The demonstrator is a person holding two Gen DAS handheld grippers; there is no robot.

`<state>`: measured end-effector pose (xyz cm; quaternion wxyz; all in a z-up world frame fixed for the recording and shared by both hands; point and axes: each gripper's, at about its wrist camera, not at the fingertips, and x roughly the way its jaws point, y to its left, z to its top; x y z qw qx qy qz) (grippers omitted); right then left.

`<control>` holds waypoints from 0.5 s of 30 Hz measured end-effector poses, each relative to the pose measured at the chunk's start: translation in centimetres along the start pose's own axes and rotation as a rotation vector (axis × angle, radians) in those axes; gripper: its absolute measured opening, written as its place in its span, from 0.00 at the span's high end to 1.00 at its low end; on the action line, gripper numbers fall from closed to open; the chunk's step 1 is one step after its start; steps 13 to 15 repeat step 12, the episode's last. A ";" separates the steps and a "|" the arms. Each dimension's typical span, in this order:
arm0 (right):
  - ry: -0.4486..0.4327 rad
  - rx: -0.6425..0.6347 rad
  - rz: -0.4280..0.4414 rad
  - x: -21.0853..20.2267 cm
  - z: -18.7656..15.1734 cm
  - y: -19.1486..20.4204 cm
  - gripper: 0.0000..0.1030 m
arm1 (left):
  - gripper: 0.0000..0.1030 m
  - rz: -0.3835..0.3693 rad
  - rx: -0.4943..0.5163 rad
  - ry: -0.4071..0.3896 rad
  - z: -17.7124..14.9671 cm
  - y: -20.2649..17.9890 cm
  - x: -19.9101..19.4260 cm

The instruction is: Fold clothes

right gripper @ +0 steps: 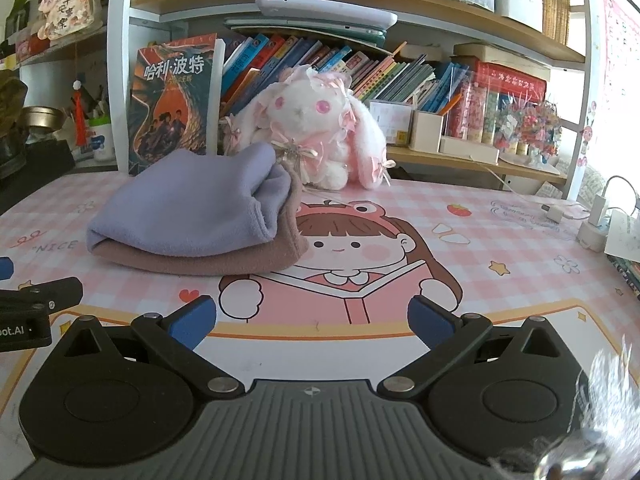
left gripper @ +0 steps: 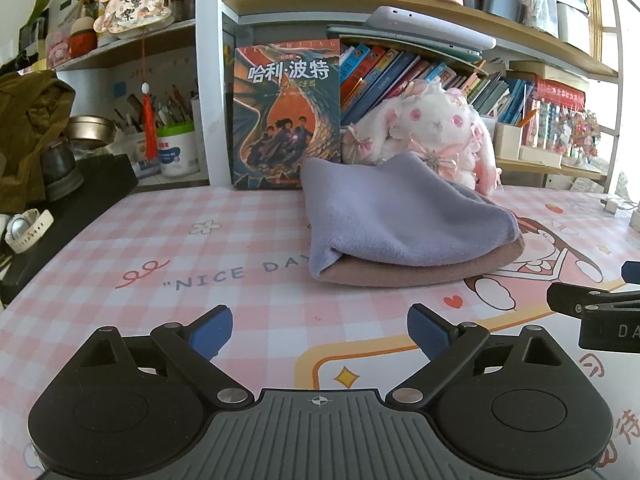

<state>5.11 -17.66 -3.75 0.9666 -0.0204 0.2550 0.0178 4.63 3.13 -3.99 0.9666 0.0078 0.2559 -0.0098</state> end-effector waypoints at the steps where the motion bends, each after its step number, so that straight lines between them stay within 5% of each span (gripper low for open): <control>1: 0.001 0.000 0.000 0.0 0.0 0.0 0.00 | 0.07 -0.001 -0.001 0.000 0.0 0.0 0.0; 15: 0.006 0.004 -0.002 0.1 0.0 -0.1 0.00 | 0.07 0.017 0.004 0.014 -0.1 0.0 0.1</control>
